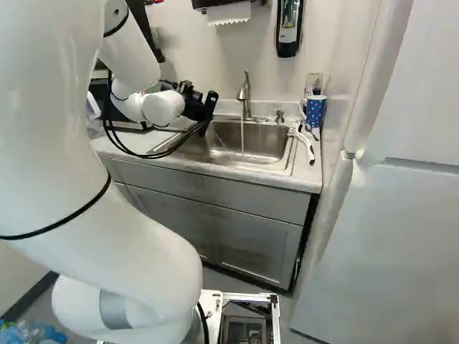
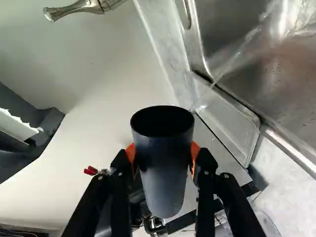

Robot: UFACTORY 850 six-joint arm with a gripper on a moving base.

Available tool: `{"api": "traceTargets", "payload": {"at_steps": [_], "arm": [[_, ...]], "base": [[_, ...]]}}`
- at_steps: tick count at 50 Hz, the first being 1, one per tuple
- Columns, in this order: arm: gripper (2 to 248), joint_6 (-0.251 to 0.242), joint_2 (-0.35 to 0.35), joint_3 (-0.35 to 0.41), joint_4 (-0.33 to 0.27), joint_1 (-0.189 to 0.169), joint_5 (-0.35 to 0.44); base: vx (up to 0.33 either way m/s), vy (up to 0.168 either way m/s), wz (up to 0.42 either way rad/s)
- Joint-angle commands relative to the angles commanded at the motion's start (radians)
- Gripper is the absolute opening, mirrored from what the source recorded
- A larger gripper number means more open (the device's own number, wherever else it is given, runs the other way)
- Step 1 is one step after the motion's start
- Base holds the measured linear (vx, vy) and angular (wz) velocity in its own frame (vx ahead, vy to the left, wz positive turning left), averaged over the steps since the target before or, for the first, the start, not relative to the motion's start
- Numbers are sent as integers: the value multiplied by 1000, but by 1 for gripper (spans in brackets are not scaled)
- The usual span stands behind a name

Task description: Rinse the cup and place it in the tray

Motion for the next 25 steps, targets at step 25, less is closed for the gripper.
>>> {"api": "traceTargets", "payload": {"at_steps": [25], "arm": [[122,0,0,0,0,0,0]], "base": [[0,0,0]]}}
